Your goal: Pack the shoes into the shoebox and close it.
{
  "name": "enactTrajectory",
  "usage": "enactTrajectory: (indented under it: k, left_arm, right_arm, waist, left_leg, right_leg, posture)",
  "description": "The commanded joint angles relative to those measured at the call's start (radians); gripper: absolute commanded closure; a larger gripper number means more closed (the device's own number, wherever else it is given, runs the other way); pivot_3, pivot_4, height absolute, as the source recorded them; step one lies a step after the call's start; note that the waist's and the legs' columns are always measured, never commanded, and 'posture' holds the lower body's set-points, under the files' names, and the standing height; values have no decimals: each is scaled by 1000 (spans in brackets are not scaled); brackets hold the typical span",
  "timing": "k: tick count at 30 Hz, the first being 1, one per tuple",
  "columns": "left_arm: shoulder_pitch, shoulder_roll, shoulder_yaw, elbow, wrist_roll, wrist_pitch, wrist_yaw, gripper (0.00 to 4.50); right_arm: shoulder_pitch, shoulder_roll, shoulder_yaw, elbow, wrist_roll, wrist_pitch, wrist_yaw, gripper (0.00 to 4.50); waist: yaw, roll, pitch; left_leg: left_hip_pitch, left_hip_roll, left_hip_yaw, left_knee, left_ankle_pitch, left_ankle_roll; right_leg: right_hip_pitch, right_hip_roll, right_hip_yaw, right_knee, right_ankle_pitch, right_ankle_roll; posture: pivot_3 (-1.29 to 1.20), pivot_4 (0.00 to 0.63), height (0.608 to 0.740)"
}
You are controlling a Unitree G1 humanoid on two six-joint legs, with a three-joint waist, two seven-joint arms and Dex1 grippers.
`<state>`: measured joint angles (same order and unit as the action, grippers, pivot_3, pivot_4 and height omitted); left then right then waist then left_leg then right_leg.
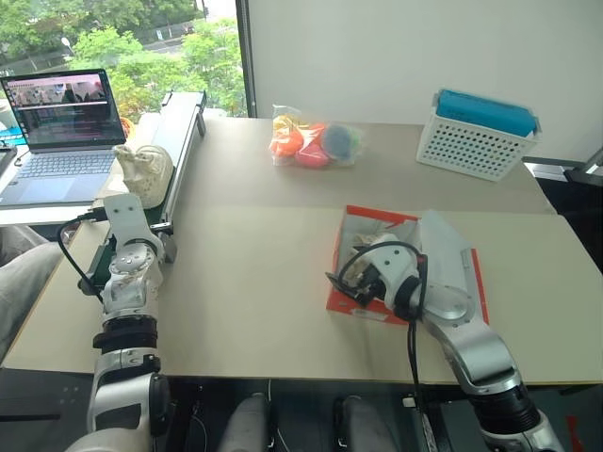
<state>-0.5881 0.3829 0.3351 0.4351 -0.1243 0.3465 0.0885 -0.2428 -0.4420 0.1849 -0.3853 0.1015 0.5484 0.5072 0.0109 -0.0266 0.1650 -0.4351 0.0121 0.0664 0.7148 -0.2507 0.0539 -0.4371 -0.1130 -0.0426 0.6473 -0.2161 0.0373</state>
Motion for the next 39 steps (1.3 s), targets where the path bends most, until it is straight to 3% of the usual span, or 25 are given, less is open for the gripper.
enactTrajectory:
  k: [1,12,17,21,29,33,34,37,39]
  left_arm:
    - [-30,10,20,26,-3,-13,22,32]
    - [-59,-17,50,87,-50,29,15,32]
    - [-61,-26,48,81,-53,19,5,1282]
    - [-80,-34,76,91,-78,27,12,1744]
    - [-99,-120,92,-69,-193,-82,-81,1744]
    - [-107,-183,68,-163,-276,-19,-140,1744]
    - [-103,-199,45,-193,-297,5,-168,1744]
    - [-45,-237,-149,-331,-333,121,-347,1744]
    - [-16,-247,-212,-381,-339,159,-396,1744]
  right_arm:
    - [8,6,-17,-53,1,5,-14,0]
    - [18,5,-27,-70,6,21,-28,0]
    - [10,2,-36,-75,8,28,-32,0]
    - [1,3,-44,-73,11,30,-34,0]
    - [-18,8,-50,-52,9,26,-37,0]
    - [-40,29,-69,-30,16,43,-58,0]
    - [-61,54,-101,-14,37,87,-82,0]
    - [-221,226,-374,95,242,333,-222,0]
    - [-316,303,-513,126,356,469,-278,0]
  waist:
    - [0,0,0]
    - [0,0,0]
    - [2,1,-1]
    - [3,1,-1]
    - [15,0,-1]
    - [8,-1,0]
    - [6,-1,0]
    - [1,-1,0]
    - [4,-1,0]
  left_leg:
    - [0,0,0,0,0,0]
    - [6,0,0,0,-1,1]
    - [13,0,0,-1,-4,5]
    - [15,0,0,-1,-4,5]
    - [13,0,-2,0,-3,5]
    - [10,0,-1,0,-1,0]
    - [10,0,-1,0,-1,0]
    - [10,0,-1,0,-1,0]
    - [10,0,-1,0,-1,1]
  right_leg:
    - [0,0,0,0,0,0]
    - [5,0,0,-1,0,0]
    - [12,0,0,-3,0,0]
    - [14,-1,0,-3,0,0]
    - [13,-1,-2,-3,0,0]
    - [12,-1,-2,-5,0,0]
    - [12,-1,-2,-5,0,0]
    - [12,0,-1,-5,0,0]
    - [13,-1,-1,-5,0,-1]
  posture:
    - [0,150,705]
    - [0,150,705]
    - [0,150,705]
    - [0,150,705]
    - [0,150,705]
    - [0,150,705]
    - [0,150,705]
    - [0,150,705]
    - [0,150,705]
